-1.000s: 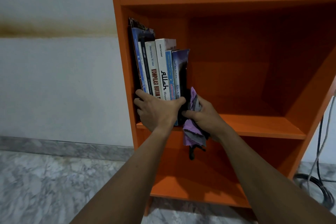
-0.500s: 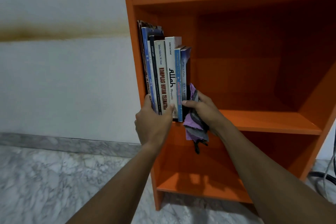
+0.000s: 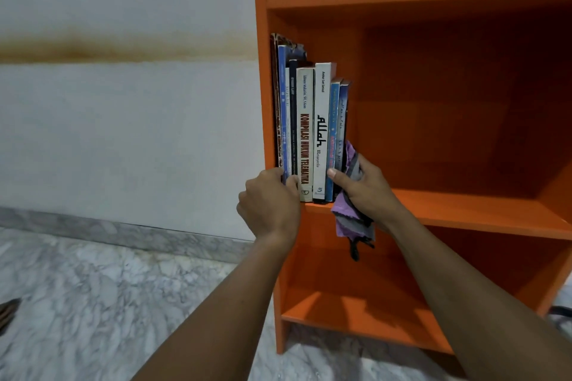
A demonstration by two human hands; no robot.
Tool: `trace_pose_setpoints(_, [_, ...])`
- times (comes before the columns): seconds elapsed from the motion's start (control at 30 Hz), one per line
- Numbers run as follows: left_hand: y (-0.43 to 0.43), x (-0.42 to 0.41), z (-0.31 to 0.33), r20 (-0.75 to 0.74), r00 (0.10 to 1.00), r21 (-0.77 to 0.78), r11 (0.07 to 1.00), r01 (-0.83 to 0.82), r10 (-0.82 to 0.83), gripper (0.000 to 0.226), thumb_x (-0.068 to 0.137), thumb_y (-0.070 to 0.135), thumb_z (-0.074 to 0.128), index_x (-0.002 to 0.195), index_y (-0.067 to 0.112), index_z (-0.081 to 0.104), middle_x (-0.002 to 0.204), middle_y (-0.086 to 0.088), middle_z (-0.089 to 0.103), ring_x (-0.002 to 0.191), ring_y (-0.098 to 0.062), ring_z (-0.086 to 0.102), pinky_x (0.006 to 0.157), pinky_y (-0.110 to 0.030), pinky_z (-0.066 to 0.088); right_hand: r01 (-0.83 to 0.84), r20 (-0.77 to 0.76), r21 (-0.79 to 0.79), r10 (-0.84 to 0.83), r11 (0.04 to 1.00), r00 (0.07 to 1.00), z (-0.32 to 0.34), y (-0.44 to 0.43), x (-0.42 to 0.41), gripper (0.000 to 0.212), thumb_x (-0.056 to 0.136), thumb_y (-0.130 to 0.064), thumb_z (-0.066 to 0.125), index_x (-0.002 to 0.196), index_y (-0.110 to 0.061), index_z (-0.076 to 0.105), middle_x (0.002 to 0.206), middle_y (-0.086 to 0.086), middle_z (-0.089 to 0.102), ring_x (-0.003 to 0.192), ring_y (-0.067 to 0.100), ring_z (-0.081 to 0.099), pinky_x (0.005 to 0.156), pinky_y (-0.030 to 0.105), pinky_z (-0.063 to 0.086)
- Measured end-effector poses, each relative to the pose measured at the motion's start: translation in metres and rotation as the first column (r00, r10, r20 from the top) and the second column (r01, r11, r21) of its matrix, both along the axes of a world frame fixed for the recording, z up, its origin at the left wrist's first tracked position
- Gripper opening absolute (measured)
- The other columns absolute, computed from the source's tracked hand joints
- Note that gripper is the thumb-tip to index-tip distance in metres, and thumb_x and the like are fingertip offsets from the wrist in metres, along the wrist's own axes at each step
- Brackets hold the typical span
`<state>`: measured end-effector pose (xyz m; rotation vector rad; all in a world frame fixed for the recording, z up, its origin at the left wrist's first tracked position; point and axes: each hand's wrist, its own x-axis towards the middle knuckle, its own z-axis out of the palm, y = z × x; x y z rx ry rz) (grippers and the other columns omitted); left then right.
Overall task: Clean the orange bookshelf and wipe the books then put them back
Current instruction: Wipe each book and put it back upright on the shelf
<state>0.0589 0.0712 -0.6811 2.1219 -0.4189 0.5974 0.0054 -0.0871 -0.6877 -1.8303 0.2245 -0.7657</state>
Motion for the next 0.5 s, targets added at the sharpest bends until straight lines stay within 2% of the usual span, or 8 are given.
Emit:
trace_pose_setpoints(0.1, [0.0, 0.003, 0.001, 0.003, 1.0, 0.019, 1.0, -0.024, 0.024, 0.03, 0.095, 0.042, 0.065, 0.115, 0.021, 0.075, 0.111, -0.003, 0.076, 0.094, -0.026, 0.073, 0.076, -0.035, 0.058, 0.073, -0.009, -0.069, -0.074, 0.995, 0.997, -0.001, 0.002, 0.001, 0.042, 0.098, -0.023, 0.067, 0.138, -0.019, 0.056, 0.129, -0.004, 0.068, 0.12, 0.015, 0.064, 0.108, 0.045, 0.05])
trace_pose_setpoints(0.17, [0.001, 0.005, 0.0, 0.015, 0.999, 0.051, 0.998, -0.035, 0.034, 0.031, 0.094, 0.043, 0.066, 0.115, 0.022, 0.075, 0.11, -0.003, 0.077, 0.093, -0.026, 0.073, 0.076, -0.035, 0.058, 0.1, -0.006, -0.091, -0.101, 0.991, 0.995, -0.001, 0.003, 0.002, 0.042, 0.098, -0.024, 0.066, 0.138, -0.019, 0.056, 0.13, -0.005, 0.068, 0.121, 0.016, 0.064, 0.108, 0.048, 0.049])
trace_pose_setpoints(0.3, [0.007, 0.011, -0.005, 0.029, 0.999, 0.047, 0.998, -0.04, 0.039, 0.029, 0.093, 0.044, 0.067, 0.114, 0.024, 0.076, 0.109, 0.0, 0.077, 0.09, -0.023, 0.073, 0.072, -0.032, 0.057, 0.106, -0.028, -0.089, -0.109, 0.99, 0.994, 0.001, 0.007, 0.003, 0.043, 0.099, -0.024, 0.064, 0.141, -0.018, 0.053, 0.133, -0.004, 0.066, 0.124, 0.016, 0.061, 0.11, 0.045, 0.047])
trace_pose_setpoints(0.43, [0.011, 0.018, -0.009, 0.021, 0.999, 0.036, 0.999, -0.038, 0.037, 0.022, 0.092, 0.041, 0.069, 0.104, 0.025, 0.077, 0.102, 0.002, 0.078, 0.083, -0.019, 0.073, 0.062, -0.023, 0.046, 0.133, -0.091, -0.095, -0.141, 0.987, 0.986, 0.002, 0.011, 0.003, 0.041, 0.102, -0.027, 0.06, 0.14, -0.018, 0.048, 0.135, -0.003, 0.061, 0.125, 0.018, 0.057, 0.106, 0.037, 0.045])
trace_pose_setpoints(0.5, [0.016, 0.018, -0.008, -0.006, 1.0, 0.067, 0.998, -0.021, 0.021, 0.021, 0.091, 0.042, 0.07, 0.102, 0.024, 0.076, 0.103, 0.002, 0.078, 0.083, -0.018, 0.071, 0.059, -0.022, 0.043, 0.144, -0.123, -0.117, -0.158, 0.983, 0.98, 0.005, 0.014, 0.002, 0.045, 0.102, -0.032, 0.06, 0.141, -0.017, 0.045, 0.14, 0.001, 0.058, 0.129, 0.023, 0.054, 0.108, 0.04, 0.043])
